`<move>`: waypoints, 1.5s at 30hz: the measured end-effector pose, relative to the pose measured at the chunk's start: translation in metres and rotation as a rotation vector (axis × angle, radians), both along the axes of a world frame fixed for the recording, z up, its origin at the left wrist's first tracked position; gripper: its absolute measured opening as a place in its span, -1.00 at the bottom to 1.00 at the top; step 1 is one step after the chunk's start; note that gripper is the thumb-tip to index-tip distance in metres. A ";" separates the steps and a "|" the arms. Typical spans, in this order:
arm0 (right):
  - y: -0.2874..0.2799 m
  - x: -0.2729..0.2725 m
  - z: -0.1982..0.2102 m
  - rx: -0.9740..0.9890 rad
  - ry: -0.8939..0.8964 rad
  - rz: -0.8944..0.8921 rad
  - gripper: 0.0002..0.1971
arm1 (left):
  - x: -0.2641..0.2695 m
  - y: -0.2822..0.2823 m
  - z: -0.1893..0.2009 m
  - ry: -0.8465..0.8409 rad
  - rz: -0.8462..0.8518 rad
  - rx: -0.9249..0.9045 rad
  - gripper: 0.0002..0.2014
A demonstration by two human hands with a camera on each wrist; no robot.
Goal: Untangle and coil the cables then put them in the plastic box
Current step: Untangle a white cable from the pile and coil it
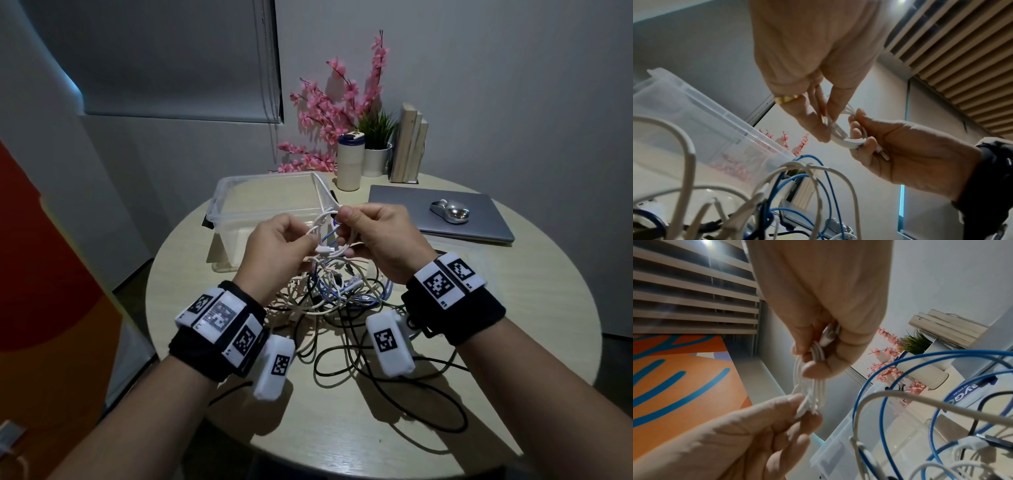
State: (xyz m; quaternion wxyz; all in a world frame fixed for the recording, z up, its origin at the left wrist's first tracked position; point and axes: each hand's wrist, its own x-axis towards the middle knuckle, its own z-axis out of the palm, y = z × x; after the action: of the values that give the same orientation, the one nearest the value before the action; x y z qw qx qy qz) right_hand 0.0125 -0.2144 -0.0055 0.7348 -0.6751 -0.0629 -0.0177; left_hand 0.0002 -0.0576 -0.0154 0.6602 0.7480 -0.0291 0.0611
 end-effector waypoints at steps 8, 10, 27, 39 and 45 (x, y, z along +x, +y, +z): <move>-0.003 0.004 -0.004 -0.035 -0.054 -0.102 -0.83 | -0.007 0.011 0.011 -0.064 -0.193 0.336 -0.88; -0.004 0.005 -0.002 0.006 -0.065 -0.144 -0.82 | -0.008 0.014 0.010 0.006 -0.339 0.466 -0.86; -0.007 0.003 0.008 0.143 -0.053 -0.086 -0.78 | -0.006 0.014 -0.005 0.366 -0.533 0.417 -0.79; -0.011 -0.003 0.007 0.005 0.006 -0.041 -0.77 | 0.022 0.048 -0.001 0.084 0.119 0.469 -0.79; -0.005 -0.004 0.005 0.012 0.018 0.024 -0.78 | 0.018 0.031 0.000 0.098 0.054 -0.261 -0.77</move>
State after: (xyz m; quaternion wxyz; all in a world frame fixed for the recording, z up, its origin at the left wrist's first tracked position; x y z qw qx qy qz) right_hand 0.0089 -0.2195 -0.0001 0.7395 -0.6701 -0.0644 -0.0033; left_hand 0.0185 -0.0270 -0.0149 0.7504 0.6586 0.0318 0.0455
